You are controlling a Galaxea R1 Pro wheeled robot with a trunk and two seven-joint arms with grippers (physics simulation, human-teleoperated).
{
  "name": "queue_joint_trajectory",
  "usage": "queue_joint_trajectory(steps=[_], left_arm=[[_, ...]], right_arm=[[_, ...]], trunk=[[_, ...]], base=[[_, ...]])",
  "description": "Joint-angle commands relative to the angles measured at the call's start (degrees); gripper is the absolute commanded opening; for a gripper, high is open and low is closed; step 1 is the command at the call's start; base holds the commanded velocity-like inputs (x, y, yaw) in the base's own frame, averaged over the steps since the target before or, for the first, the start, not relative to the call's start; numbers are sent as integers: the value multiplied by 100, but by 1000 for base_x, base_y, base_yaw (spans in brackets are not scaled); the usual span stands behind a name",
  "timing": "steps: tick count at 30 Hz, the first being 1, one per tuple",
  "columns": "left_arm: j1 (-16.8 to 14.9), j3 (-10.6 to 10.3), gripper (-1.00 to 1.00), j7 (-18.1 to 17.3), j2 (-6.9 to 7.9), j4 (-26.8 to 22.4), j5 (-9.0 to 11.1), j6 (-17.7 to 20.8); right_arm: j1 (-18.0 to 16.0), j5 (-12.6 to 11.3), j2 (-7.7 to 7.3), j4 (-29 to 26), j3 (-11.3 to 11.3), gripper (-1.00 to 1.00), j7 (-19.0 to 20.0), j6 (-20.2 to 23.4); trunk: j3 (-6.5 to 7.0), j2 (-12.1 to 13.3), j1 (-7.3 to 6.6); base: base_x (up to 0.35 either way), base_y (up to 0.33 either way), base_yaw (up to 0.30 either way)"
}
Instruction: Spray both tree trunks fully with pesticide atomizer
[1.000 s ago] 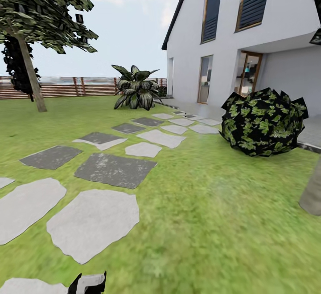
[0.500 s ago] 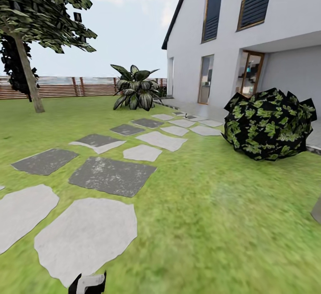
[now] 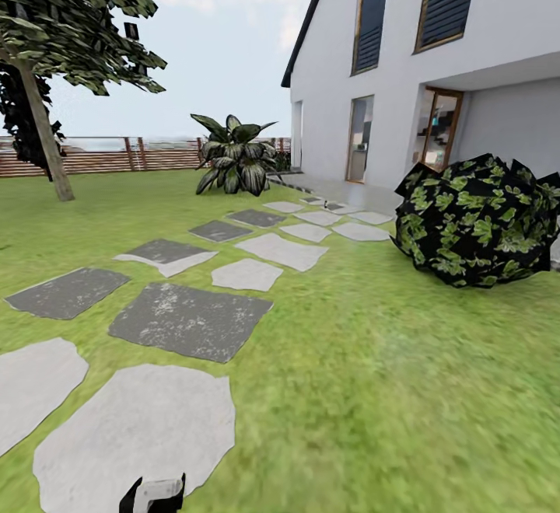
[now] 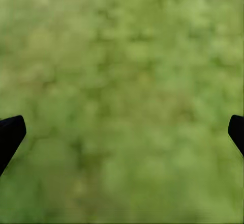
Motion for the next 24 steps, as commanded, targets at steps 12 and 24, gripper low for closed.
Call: queue_joint_trajectory(steps=[12, 24], left_arm=[[-2, 24, 100, 2, -3, 4, -34, -19], [-2, 24, 100, 2, -3, 4, -34, -19]], right_arm=[[2, -11, 8, 6, -7, 100, 5, -9], [2, -11, 9, 11, -7, 100, 4, -9]], trunk=[[-5, -2, 3], [-5, -2, 3]], base=[[328, 0, 0], [328, 0, 0]])
